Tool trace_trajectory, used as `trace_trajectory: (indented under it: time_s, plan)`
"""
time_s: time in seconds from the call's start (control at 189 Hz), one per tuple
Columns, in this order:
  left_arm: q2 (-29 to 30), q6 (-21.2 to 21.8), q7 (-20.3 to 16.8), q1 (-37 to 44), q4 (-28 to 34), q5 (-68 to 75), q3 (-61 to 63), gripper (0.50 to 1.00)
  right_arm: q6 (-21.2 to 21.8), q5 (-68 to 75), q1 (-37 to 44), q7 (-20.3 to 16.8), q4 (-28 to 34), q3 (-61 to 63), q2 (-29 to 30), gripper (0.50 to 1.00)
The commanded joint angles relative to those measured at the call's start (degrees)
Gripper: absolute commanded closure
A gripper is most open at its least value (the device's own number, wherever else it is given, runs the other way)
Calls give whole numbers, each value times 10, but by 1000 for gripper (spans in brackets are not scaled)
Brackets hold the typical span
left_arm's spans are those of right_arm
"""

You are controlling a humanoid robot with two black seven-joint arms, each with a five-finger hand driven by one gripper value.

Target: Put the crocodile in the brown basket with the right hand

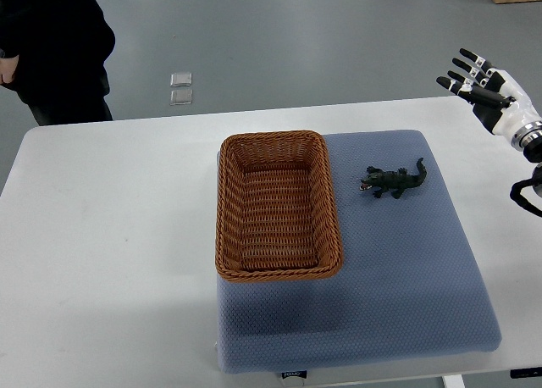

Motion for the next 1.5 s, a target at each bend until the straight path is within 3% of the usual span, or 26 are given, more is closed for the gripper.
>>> trace_trajectory:
  time_s: [0.0, 1.494]
  plan:
    - [0, 0, 0, 0, 0, 0, -1, 500, 0, 0, 0, 0, 0, 0, 0, 572]
    - [0, 0, 0, 0, 1, -1, 3, 500, 13, 0, 5, 0, 0, 1, -18, 572]
